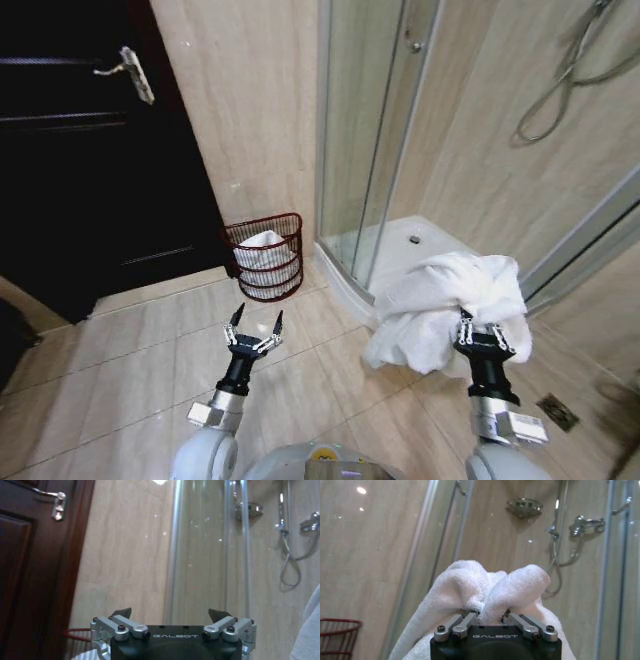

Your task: Discard the used towel into the hamper.

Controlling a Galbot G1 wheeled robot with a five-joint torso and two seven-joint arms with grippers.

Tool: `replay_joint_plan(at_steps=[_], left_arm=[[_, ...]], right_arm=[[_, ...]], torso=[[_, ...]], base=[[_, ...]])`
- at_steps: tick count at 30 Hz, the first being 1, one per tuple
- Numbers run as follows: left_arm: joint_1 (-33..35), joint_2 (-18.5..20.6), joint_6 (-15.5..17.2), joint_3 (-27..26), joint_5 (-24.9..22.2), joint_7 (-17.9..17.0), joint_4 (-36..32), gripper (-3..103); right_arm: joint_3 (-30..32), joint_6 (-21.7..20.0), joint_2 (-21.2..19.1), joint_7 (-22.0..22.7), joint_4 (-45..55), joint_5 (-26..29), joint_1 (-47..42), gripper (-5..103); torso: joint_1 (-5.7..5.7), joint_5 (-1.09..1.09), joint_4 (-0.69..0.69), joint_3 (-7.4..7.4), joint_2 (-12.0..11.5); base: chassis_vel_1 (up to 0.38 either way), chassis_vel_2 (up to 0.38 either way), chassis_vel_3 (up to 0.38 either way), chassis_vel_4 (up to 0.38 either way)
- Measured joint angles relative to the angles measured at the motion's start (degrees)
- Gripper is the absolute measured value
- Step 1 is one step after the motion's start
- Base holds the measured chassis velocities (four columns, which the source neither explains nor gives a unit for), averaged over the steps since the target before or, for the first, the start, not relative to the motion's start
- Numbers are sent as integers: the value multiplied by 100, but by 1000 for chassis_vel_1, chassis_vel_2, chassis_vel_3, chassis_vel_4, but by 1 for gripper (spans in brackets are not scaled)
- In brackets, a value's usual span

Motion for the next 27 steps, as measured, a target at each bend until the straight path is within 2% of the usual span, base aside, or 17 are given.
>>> replay_joint_plan(at_steps=[10,19,27], left_arm=[[10,15,-96,-100,-65,7,92,100],[9,16,-204,-165,-113,5,190,100],[19,-47,-245,-131,71,-274,234,100]], right_arm=[[-183,2,24,39,-41,-152,48,19],[-335,-13,24,81,-67,-269,95,19],[-405,-85,-48,129,-52,-171,210,19]], torso=[[0,-1,1,0,0],[0,-2,1,0,0],[1,-1,3,12,15]], base=[[188,193,-63,-84],[182,173,10,16],[114,115,80,60]])
